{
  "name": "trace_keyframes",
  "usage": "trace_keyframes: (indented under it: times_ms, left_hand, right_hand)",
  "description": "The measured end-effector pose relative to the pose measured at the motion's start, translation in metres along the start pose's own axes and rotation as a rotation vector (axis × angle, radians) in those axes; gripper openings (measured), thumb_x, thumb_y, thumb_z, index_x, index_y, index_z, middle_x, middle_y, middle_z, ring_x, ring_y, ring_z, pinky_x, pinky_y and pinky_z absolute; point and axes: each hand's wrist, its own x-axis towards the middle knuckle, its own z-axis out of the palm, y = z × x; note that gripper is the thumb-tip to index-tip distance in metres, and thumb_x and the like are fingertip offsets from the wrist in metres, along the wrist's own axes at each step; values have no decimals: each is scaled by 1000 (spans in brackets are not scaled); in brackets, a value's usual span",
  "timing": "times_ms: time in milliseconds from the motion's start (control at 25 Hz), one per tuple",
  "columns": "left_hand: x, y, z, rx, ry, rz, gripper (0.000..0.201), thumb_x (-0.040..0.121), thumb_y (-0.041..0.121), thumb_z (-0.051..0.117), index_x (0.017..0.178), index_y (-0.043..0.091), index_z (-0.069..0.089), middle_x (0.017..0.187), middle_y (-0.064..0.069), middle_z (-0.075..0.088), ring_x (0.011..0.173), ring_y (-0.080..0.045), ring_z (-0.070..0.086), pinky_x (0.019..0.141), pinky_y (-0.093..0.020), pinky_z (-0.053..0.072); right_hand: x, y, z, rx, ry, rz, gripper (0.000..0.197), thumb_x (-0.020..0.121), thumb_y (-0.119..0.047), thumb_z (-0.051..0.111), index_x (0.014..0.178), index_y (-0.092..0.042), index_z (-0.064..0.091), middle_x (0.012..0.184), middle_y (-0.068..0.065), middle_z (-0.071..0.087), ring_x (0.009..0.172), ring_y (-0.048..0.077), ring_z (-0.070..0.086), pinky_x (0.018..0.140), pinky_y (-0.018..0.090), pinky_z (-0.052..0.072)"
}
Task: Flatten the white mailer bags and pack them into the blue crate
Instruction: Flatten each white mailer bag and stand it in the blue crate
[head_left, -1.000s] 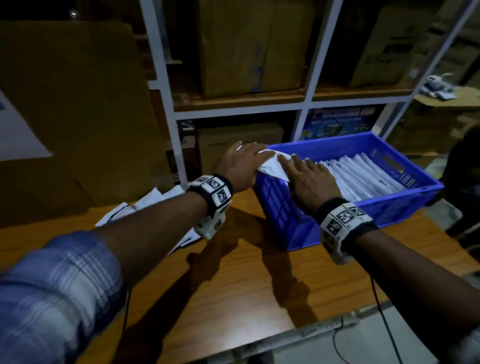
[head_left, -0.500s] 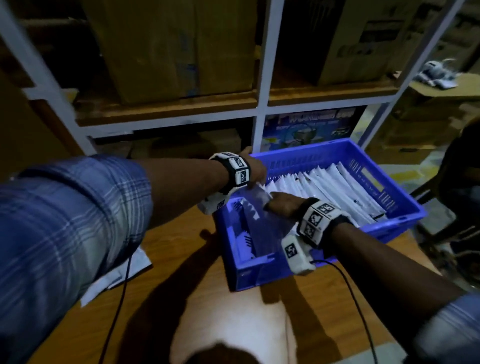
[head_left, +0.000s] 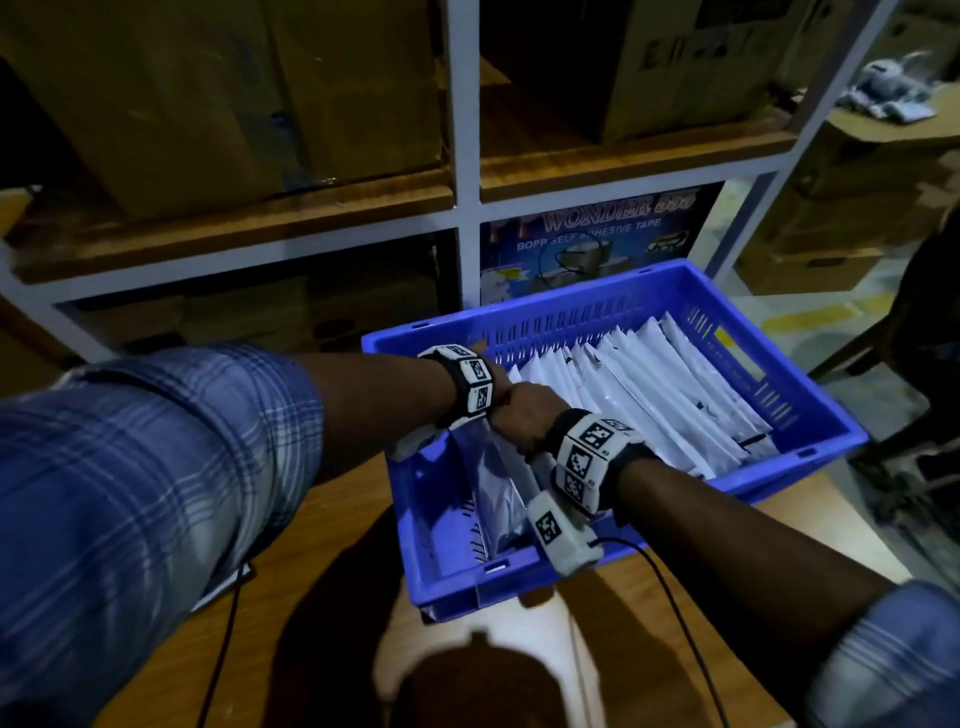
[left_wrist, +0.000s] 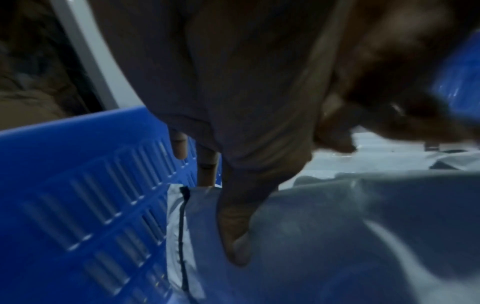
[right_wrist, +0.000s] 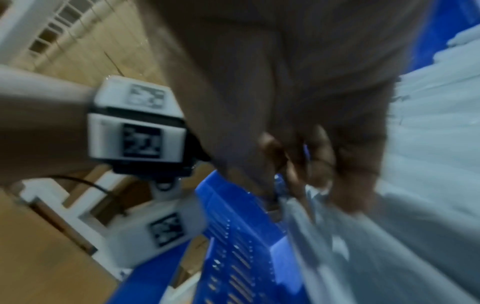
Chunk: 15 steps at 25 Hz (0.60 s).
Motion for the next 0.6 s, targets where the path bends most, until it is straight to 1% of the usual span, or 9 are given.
trace_keyframes:
  times_ms: [40, 80, 160, 200, 280, 360, 440, 520, 600]
  left_hand:
    - [4, -2, -1, -10, -17, -11, 17, 85, 12, 66, 93, 26, 61, 113, 1, 66, 113, -31, 61, 110, -59, 36]
    - [9, -2, 0, -29, -44, -50, 20, 87, 12, 65, 103, 24, 63, 121, 0, 64, 118, -32, 58, 110, -56, 37]
    - [20, 0, 4, -66, -147, -131, 34, 89, 13, 67, 122, 15, 64, 132, -8, 60, 124, -33, 55, 112, -50, 38]
    - [26, 0, 6, -45, -206, -144, 34, 87, 16, 70, 121, 15, 64, 128, -9, 62, 122, -33, 57, 108, -51, 41]
    - [30, -3, 5, 26, -197, -62, 21, 78, 20, 72, 97, 22, 64, 104, -2, 67, 104, -30, 65, 100, -56, 44]
    - [37, -5, 8, 45, -172, 10, 19, 71, 22, 72, 88, 19, 62, 89, 3, 67, 92, -28, 68, 101, -58, 40]
    - [51, -8, 18, 55, -188, 34, 21, 68, 26, 75, 83, 19, 62, 82, 4, 64, 95, -29, 67, 98, -60, 40]
    - [54, -8, 18, 34, -193, 71, 23, 67, 31, 80, 82, 23, 63, 82, 6, 63, 102, -33, 64, 95, -64, 41]
    - [26, -4, -7, 49, -173, 79, 30, 76, 30, 77, 105, 30, 68, 109, 4, 66, 122, -34, 54, 101, -66, 35]
  right_hand:
    - [1, 1, -3, 79, 22, 9, 21, 93, -21, 50, 92, -3, 61, 92, 15, 68, 78, 32, 68, 66, 34, 57]
    - [6, 3, -4, 131, 3, 16, 22, 92, -18, 50, 94, -1, 62, 91, 14, 70, 75, 30, 69, 63, 29, 59]
    - [15, 4, -1, 88, -92, -33, 26, 96, -11, 49, 114, 4, 61, 99, 11, 68, 84, 23, 68, 57, 10, 51]
    - [20, 2, 2, 47, -161, -62, 30, 99, -8, 47, 124, 5, 58, 107, 12, 65, 96, 23, 65, 61, 6, 48]
    - [28, -3, 10, -102, -296, -89, 35, 101, -4, 44, 134, 8, 50, 130, 20, 57, 112, 21, 53, 92, 18, 45]
    - [38, -4, 17, -238, -306, -58, 40, 103, -11, 45, 140, 3, 45, 144, 20, 46, 115, 22, 46, 109, 33, 32]
    - [40, -5, 24, -259, -317, -65, 44, 104, -19, 44, 144, -2, 42, 150, 17, 41, 133, 29, 42, 112, 36, 28]
    - [51, 0, 38, -247, -363, -139, 53, 101, -28, 49, 148, -7, 37, 153, 15, 37, 139, 29, 36, 114, 35, 27]
    - [67, 6, 55, -82, -450, -97, 66, 92, -40, 61, 148, -12, 40, 143, 11, 52, 121, 27, 55, 104, 36, 43]
